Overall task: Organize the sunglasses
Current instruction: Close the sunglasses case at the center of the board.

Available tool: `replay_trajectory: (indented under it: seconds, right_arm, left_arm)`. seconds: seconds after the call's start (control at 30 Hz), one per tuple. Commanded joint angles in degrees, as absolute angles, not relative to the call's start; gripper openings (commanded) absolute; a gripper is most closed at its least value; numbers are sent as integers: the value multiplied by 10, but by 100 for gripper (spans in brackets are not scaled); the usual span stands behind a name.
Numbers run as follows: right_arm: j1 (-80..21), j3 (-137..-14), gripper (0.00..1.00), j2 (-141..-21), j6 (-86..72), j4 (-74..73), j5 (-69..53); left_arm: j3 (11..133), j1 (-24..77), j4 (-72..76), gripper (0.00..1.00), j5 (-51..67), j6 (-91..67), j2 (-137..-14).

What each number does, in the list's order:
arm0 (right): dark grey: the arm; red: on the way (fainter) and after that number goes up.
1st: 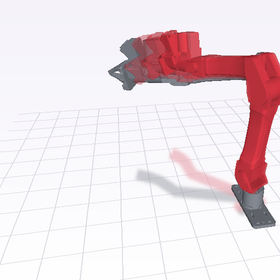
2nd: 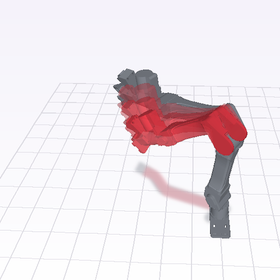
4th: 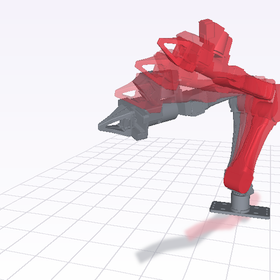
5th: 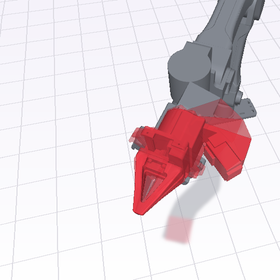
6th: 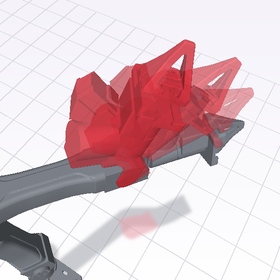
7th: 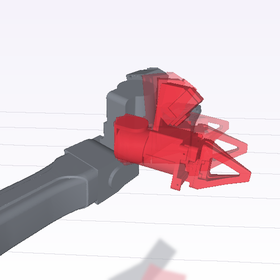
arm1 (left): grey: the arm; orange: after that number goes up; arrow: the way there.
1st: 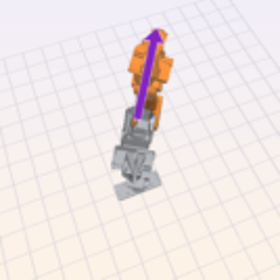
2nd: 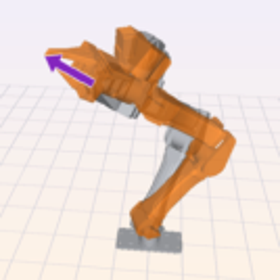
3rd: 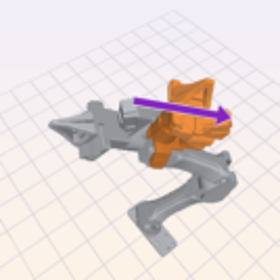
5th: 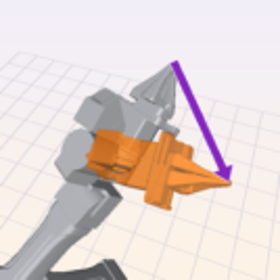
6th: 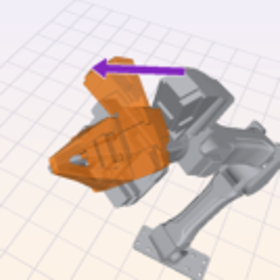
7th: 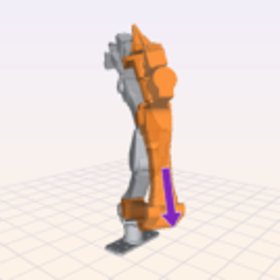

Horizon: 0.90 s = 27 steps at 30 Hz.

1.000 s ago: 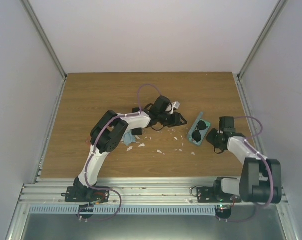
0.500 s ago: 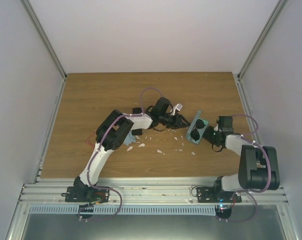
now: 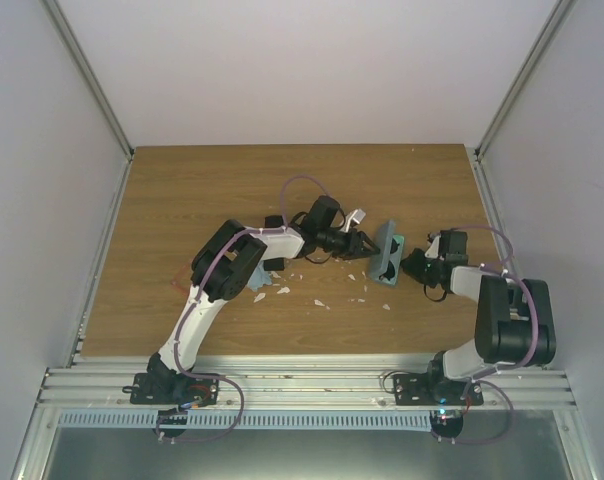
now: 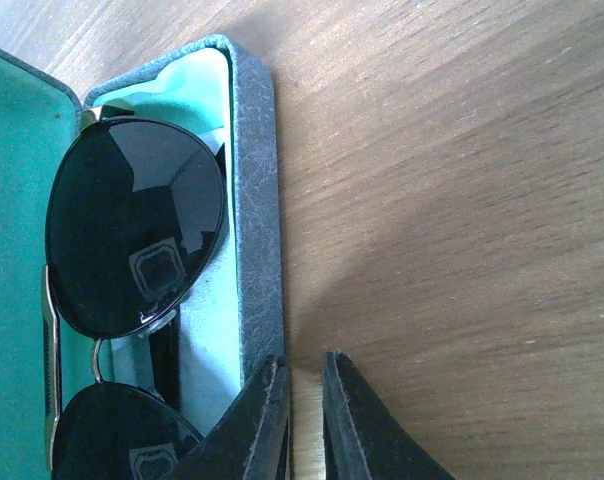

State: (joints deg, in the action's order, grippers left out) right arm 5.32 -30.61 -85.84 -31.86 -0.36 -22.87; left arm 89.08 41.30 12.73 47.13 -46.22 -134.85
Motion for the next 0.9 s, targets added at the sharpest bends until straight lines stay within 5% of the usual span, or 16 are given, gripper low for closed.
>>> replay_trajectory:
  seconds: [0.0, 0.87]
  right_arm:
    - [35, -297, 12, -891, -307, -25, -306]
    - [32, -298, 12, -895, -321, -39, -294]
  left_arm:
    - [886, 423, 91, 42, 453, -435, -1358]
    - [980, 454, -118, 42, 305, -371, -1379]
